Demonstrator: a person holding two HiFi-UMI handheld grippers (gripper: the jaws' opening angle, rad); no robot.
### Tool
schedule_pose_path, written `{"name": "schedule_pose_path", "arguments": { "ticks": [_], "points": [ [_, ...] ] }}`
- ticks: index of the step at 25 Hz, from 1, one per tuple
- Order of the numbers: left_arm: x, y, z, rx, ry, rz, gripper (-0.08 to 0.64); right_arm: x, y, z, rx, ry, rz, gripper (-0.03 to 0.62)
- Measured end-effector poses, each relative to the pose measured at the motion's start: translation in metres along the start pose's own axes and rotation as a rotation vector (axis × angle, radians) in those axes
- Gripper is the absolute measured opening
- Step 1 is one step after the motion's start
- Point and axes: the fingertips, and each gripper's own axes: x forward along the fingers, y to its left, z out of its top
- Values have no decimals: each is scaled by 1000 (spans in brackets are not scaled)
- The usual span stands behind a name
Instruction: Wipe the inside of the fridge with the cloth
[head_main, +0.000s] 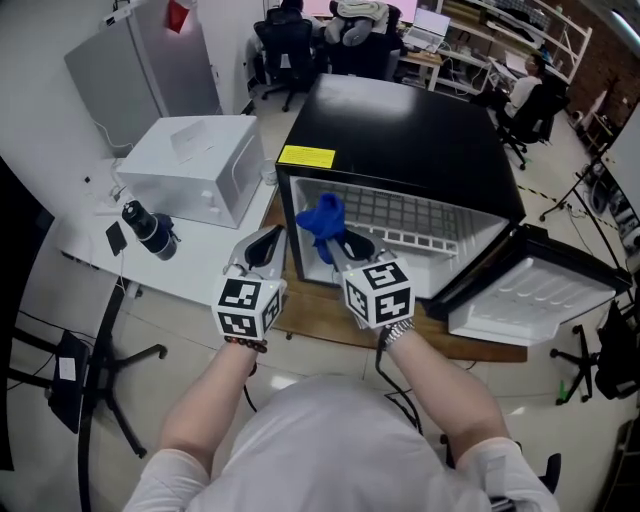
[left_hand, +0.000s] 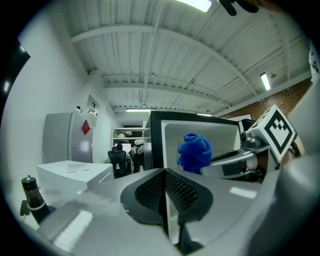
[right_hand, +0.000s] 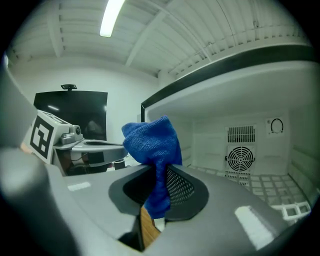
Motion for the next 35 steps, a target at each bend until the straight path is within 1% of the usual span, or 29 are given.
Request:
{"name": "schedule_pose_path", "arguments": {
  "ticks": [3,7,9,16,27,35],
  "points": [
    [11,8,-4,7,12,-18,4,19,-5,1,0,3,-6,63],
    [21,8,-10,8,28,-71,69,40,-9,-1,-1,10,-7,63],
    [25,9,-12,11,32,-92,88,49,-10,-1,-3,10,-4,63],
    [33,6,-12,24,30,-138,98,68,-10,1,-30,-6,-2,63],
    [40,6,-11,20,22,-159,106,84,-23,7,-67,-9,-35,61],
    [44,5,-10,11,7,-157,118,97,-39,10,-69,-12,-66,60]
  ]
}}
